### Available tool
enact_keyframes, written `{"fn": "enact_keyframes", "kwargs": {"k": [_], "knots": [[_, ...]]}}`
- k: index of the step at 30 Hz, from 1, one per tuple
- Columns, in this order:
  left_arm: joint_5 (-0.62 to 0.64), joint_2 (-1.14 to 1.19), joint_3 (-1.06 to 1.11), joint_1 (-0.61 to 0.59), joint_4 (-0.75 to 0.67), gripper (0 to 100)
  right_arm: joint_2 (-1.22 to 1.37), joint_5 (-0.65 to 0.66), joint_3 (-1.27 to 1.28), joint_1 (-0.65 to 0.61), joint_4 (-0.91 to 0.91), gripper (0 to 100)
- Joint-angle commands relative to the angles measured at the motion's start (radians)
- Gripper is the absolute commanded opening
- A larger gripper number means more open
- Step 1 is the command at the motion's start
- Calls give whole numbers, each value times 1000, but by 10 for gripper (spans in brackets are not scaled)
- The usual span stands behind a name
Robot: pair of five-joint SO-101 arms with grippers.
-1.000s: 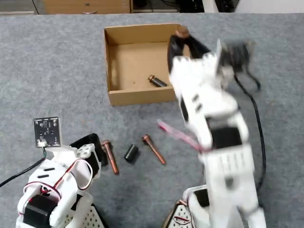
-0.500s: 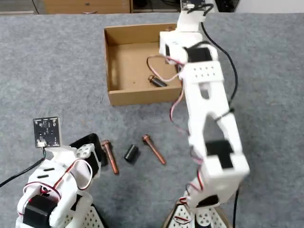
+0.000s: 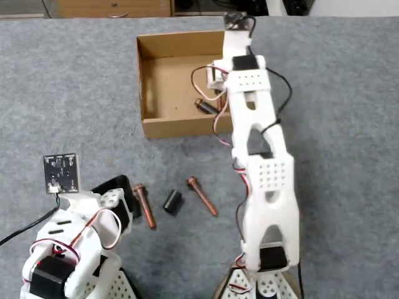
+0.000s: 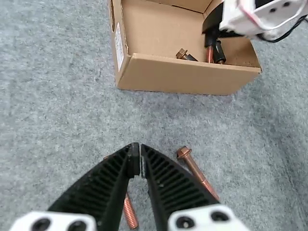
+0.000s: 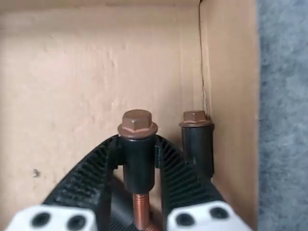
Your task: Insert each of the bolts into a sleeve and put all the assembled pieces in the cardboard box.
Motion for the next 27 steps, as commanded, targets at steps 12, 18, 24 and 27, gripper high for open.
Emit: {"fn": "enact_keyframes", "kwargs": {"k": [12,18,24,27], "knots": [[-11,-2,-17,-3,-15,19,236,32,-476,5,265,48],[-11,-2,-25,-2,-12,19,282,58,-604,5,341,171],[-11,-2,-20,-2,-12,19,285,58,-736,5,417,175],[-11,-2,-18,-2,-14,19,225,54,-734,5,465,175]]}}
